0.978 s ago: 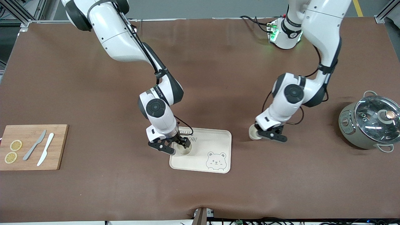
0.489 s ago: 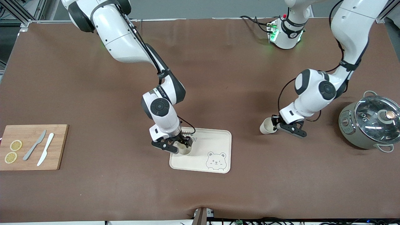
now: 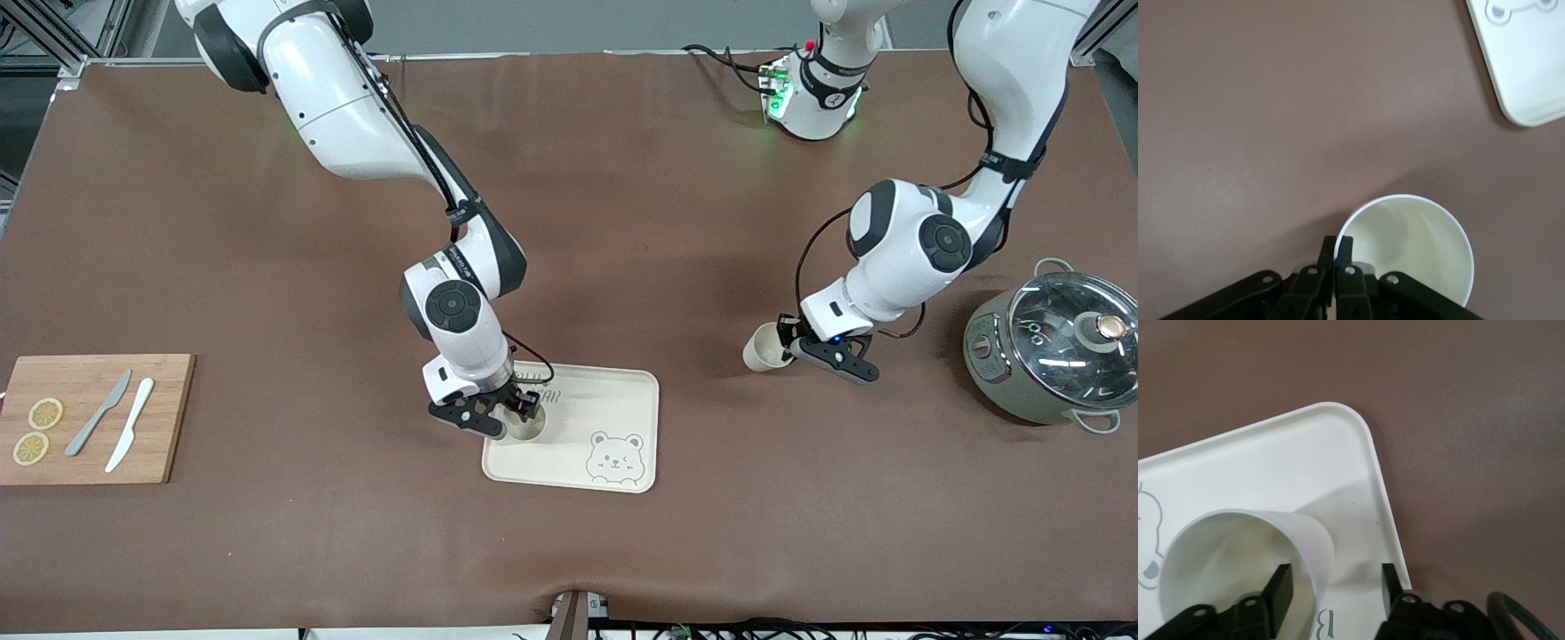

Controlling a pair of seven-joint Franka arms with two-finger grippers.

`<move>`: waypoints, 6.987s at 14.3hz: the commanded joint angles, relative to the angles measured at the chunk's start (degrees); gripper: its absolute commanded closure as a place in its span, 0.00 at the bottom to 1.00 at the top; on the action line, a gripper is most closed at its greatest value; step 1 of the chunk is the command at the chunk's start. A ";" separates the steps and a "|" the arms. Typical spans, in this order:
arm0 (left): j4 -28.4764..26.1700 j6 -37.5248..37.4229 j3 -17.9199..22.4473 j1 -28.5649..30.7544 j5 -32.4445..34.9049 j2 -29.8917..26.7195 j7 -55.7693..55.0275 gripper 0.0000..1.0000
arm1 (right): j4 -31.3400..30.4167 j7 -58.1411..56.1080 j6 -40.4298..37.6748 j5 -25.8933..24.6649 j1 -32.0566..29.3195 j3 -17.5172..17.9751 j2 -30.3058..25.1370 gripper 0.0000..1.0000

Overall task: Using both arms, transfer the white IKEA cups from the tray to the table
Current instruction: 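Carry the cup with the left gripper toward the pot, then carry the cup with the right gripper toward the cutting board, then set the cup down and open the left gripper, lifting away, then release the cup with the right gripper while the left gripper withdraws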

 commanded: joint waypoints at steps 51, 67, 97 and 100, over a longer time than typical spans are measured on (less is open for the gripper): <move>-9.02 11.46 0.99 8.54 0.81 -1.59 14.27 0.00 | -27.65 -70.62 7.59 11.59 -29.41 0.55 -17.48 1.00; 21.56 -30.56 -3.77 3.82 0.81 -7.31 -11.49 0.00 | -27.47 -70.62 9.52 11.59 -29.49 0.55 -15.73 1.00; 40.91 -58.43 24.19 -26.79 -1.21 -11.97 -13.50 0.00 | 15.50 -68.25 -61.91 9.75 -31.61 -10.16 -23.97 0.00; 40.91 -58.35 24.63 -26.44 -4.90 -11.53 -15.08 0.00 | 15.51 -68.33 -68.07 7.65 -31.52 -11.50 -30.12 0.00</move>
